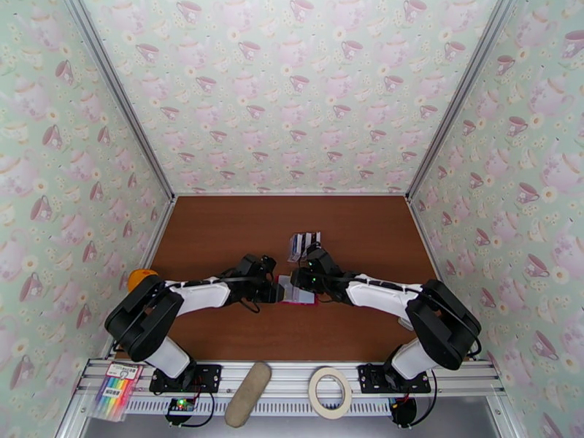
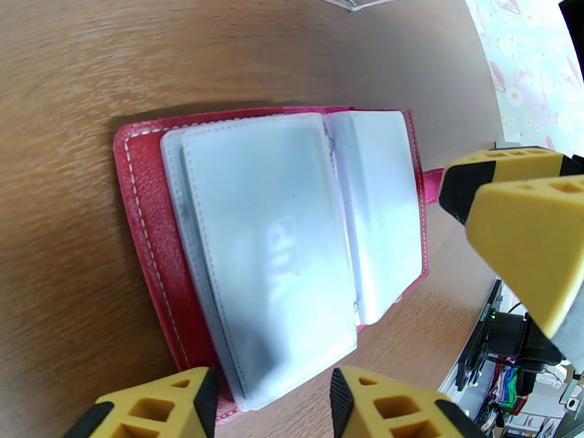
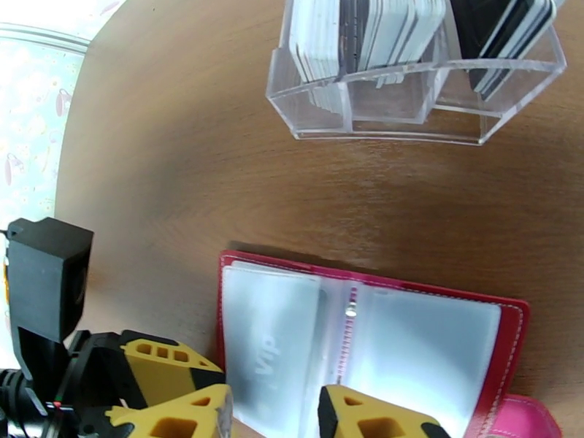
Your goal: Put the credit cards into the card holder
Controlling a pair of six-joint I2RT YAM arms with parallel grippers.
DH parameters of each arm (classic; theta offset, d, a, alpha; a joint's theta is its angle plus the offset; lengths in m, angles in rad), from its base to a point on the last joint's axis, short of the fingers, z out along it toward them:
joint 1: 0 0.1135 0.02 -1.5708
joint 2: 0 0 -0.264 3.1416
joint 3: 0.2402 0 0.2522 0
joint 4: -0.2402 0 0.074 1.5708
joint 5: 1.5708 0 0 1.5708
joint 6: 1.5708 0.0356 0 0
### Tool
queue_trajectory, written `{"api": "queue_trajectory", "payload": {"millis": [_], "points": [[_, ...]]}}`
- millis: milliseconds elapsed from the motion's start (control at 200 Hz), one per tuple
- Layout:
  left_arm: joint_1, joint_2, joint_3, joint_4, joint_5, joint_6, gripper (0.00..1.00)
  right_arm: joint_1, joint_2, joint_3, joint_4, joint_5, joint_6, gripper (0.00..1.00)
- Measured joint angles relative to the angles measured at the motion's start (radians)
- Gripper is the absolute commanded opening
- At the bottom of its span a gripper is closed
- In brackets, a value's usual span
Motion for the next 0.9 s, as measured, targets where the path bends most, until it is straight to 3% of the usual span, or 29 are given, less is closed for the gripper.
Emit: {"api": "queue_trajectory", "payload": {"millis": [396,902], "points": [[0.000,-0.042,0.079,-0.076,-0.019,0.034,0.46,-0.012,-0.012,0.038,-0.122,0.070,-0.058,0.41],[0.016,0.043,0.376,-0.119,-0.134,0.058,0.45,-0.096,-0.031,0.201,-0.324,0.179,-0.143,0.42]]}}
